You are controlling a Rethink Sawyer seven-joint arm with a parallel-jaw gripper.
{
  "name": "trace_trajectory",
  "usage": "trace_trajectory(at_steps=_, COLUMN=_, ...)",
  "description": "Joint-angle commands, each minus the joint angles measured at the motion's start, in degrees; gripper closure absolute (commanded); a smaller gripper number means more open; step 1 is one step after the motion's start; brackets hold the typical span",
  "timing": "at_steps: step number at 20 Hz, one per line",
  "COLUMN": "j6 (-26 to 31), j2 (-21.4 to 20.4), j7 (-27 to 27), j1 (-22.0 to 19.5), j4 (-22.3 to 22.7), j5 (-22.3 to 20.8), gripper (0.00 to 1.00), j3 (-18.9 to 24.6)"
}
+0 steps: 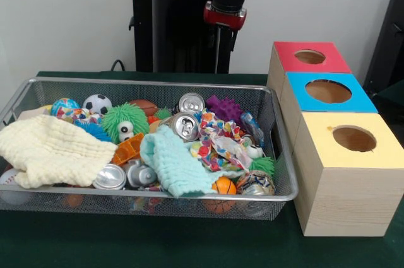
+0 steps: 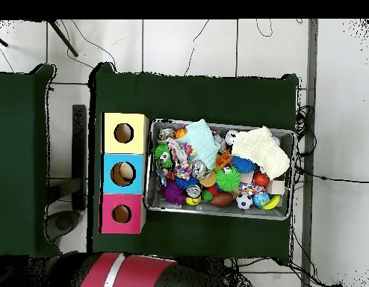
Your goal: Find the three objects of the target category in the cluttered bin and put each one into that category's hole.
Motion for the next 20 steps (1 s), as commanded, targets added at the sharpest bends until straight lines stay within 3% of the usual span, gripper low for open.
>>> trace_trajectory(at_steps=1, j6=1.0, j2=1.9, j7=14.7, j1=3.4, j4=-4.5, j5=8.2, gripper=0.0, j3=5.4)
trace_trajectory(at_steps=3, j6=2.0, j2=1.6, j7=14.9, j1=6.6, j4=-4.5, j5=11.1, gripper=0.0, j3=5.6)
trace_trajectory(at_steps=6, j6=0.7, j2=4.7, j7=16.6, j1=9.4, j4=-6.2, j5=13.7, gripper=0.0, j3=7.9)
trace_trajectory(at_steps=11, j6=-0.5, j2=8.7, j7=18.0, j1=10.8, j4=-10.3, j5=15.6, gripper=0.0, j3=10.5)
trace_trajectory(at_steps=20, j6=2.7, j2=8.5, j7=14.8, j1=9.7, j4=-12.6, j5=15.2, gripper=0.0, j3=9.8)
